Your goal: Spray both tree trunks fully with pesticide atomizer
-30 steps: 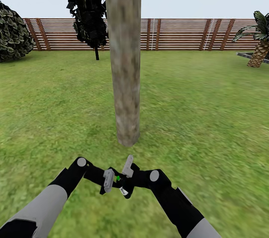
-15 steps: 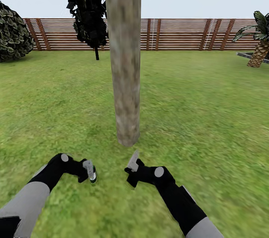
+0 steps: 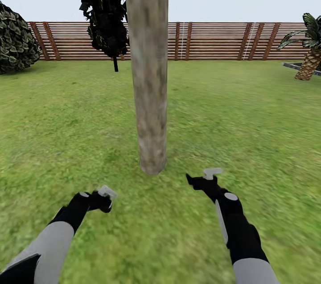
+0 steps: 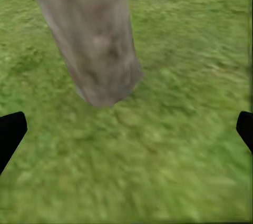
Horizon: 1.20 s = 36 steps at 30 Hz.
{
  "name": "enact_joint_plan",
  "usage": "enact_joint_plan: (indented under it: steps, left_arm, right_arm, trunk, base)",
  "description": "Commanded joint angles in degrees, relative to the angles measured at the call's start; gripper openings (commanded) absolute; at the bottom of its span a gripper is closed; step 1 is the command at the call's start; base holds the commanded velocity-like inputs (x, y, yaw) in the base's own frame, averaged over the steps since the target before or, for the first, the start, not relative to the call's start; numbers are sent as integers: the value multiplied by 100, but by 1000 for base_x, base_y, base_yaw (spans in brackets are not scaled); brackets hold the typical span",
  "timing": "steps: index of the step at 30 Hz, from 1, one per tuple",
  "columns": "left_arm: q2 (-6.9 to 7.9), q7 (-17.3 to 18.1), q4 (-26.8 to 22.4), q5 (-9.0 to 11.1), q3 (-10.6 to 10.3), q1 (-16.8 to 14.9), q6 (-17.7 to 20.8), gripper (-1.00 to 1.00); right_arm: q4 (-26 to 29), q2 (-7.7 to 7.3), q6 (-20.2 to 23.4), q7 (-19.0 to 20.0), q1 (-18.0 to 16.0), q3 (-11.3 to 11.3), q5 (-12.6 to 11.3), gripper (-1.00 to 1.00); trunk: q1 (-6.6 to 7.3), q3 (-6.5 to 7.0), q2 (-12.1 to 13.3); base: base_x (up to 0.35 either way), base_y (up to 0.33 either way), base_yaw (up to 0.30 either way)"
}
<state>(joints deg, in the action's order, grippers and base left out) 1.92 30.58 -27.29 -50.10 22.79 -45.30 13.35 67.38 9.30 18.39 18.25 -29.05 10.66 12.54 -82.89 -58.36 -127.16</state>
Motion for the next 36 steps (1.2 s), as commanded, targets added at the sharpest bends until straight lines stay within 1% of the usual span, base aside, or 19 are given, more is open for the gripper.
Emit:
enact_joint_plan:
  steps: [1,3,5,8,9,10,11,12,15,18,21,26,27,30,31,32,33,35,36]
  left_arm:
    - [-40,-604,23,588,389,4,300,-100]
    - [-46,-900,27,716,506,17,326,-100]
    - [-49,-1052,34,785,559,41,337,-100]
    - [-51,-1135,29,830,608,59,345,-100]
    - [-52,-1158,25,865,704,63,370,-100]
    - [-52,-1162,22,875,733,63,382,-100]
    - [-40,-1170,14,907,828,64,425,-100]
    - [-37,-1171,1,915,859,64,438,-100]
    - [-8,-1177,-10,956,1084,77,520,-100]
    - [6,-1177,3,964,1118,210,533,-100]
    - [12,-1178,4,966,1129,302,535,-100]
    - [-41,-1178,-50,971,1142,322,537,-100]
    - [-53,-1168,-55,988,1150,326,538,-100]
    - [-52,-1169,-8,997,1136,328,531,-100]
    - [-52,-1164,2,1008,1134,329,530,-100]
    - [-55,-1168,6,1030,1136,329,526,-100]
    - [-58,-1172,9,1084,1138,329,523,-100]
    - [-57,-1176,12,1222,1138,329,521,-100]
    - [-55,-1176,12,1283,1136,329,520,-100]
  right_arm:
    - [-24,10,10,-5,9,64,44,100]
    - [-14,10,8,-209,12,71,41,100]
    - [-23,10,10,-436,13,70,39,100]
    - [-43,10,11,-571,13,68,44,100]
    - [-30,10,14,-595,13,68,46,100]
    - [-31,10,12,-599,13,68,46,100]
    - [-34,9,10,-605,13,68,47,100]
    - [-32,9,9,-607,13,68,47,100]
    - [-55,10,8,-595,13,52,33,100]
    - [-263,10,-33,-595,13,50,29,100]
    - [-518,4,-284,-600,13,93,13,100]
    - [-544,2,-455,-611,13,111,9,100]
    - [-511,-287,-564,-600,13,387,29,100]
    - [-451,-664,-567,-550,13,464,22,100]
    - [-375,-902,-566,-418,13,482,13,100]
    - [-334,-1039,-565,-264,13,491,9,100]
    - [-301,-1174,-562,3,13,499,14,100]
    - [-269,-1276,-558,376,13,510,18,100]
    - [-266,-1294,-557,457,13,509,19,100]
  trunk:
    - [1,-5,-2]
    - [1,-5,-2]
    - [1,-5,-2]
    - [1,-5,-2]
    - [1,-5,-2]
    - [1,-5,-2]
    - [1,-4,-2]
    - [1,-3,-2]
    - [1,5,-2]
    - [1,10,-2]
    - [1,12,-2]
    - [1,12,-2]
    - [1,12,-2]
    - [1,12,-2]
    - [1,12,-2]
    - [1,12,-2]
    - [1,12,-2]
    - [1,12,-2]
    - [1,12,-2]
  base:
    - [0,0,0]
    - [0,0,0]
    - [0,0,0]
    - [2,0,0]
    - [167,0,0]
    - [201,0,-10]
    - [268,0,-116]
    - [282,0,-150]
    - [320,0,-244]
    - [335,0,-161]
    - [337,0,-45]
    - [336,0,-6]
    - [2,0,-284]
    - [1,0,-294]
    - [0,0,-298]
    - [0,0,-299]
    - [0,0,-299]
    - [0,0,-300]
    - [0,0,-300]
